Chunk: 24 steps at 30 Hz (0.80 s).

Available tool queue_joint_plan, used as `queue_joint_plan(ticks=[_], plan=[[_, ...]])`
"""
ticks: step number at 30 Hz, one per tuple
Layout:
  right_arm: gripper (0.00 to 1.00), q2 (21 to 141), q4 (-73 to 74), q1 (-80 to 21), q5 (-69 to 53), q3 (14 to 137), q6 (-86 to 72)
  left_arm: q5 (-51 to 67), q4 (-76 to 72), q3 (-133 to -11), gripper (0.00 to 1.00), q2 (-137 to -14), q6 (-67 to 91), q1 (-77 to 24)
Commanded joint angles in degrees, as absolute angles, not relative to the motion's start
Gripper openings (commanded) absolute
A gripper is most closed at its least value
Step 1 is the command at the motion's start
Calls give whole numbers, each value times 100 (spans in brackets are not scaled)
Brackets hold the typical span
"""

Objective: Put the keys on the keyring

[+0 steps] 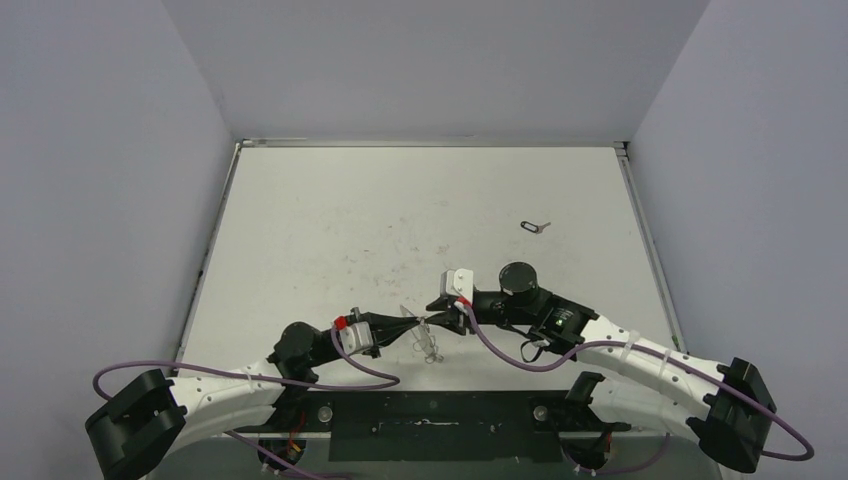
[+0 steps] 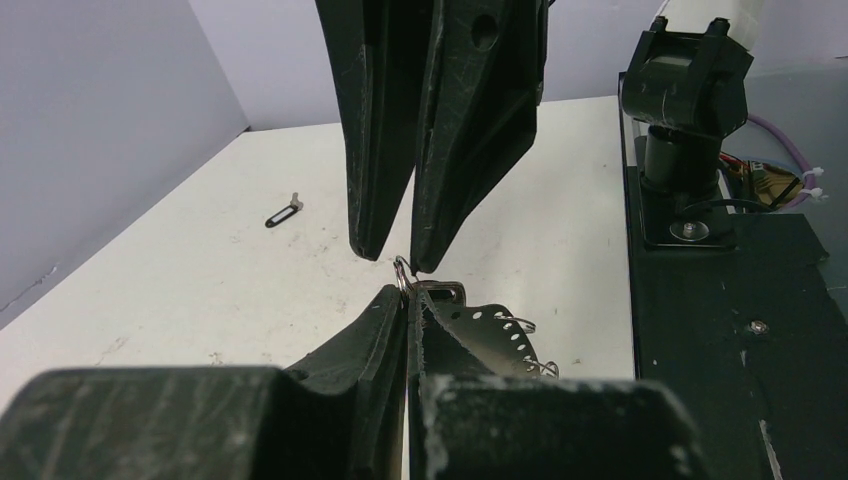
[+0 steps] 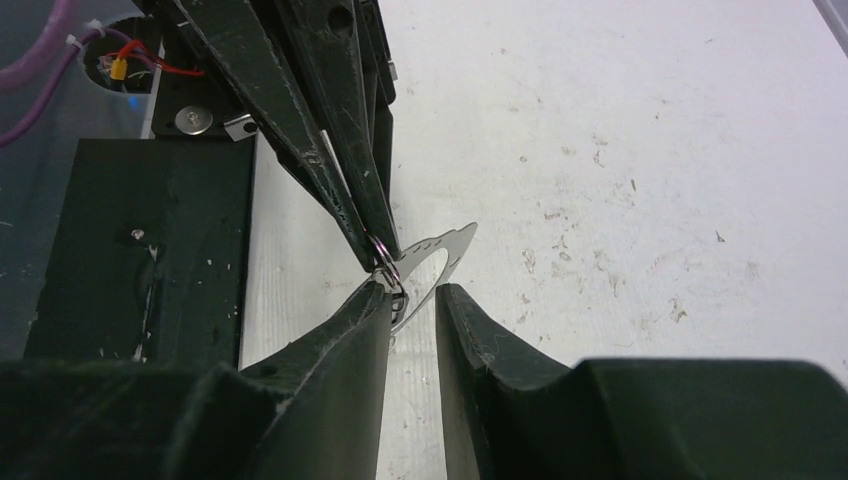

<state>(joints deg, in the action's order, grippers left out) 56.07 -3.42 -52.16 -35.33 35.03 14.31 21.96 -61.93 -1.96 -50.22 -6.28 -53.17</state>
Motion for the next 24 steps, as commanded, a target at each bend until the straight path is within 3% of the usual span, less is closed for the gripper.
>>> queue_joint_plan(ticks=[1,9,24], plan=[[22,5709,-708,-5173,-3493,3499,1397,2320,-6539,-234,0,-4952,-663,-5317],[1,5721,-702,-5115,-3489,3378,1424,2321,-6524,-241,0,-4951,-693,-5317],[0,5883,-586,-5054,-3334,3249,1451,2303,-6491,-255,0,-4965,-697,-5317]])
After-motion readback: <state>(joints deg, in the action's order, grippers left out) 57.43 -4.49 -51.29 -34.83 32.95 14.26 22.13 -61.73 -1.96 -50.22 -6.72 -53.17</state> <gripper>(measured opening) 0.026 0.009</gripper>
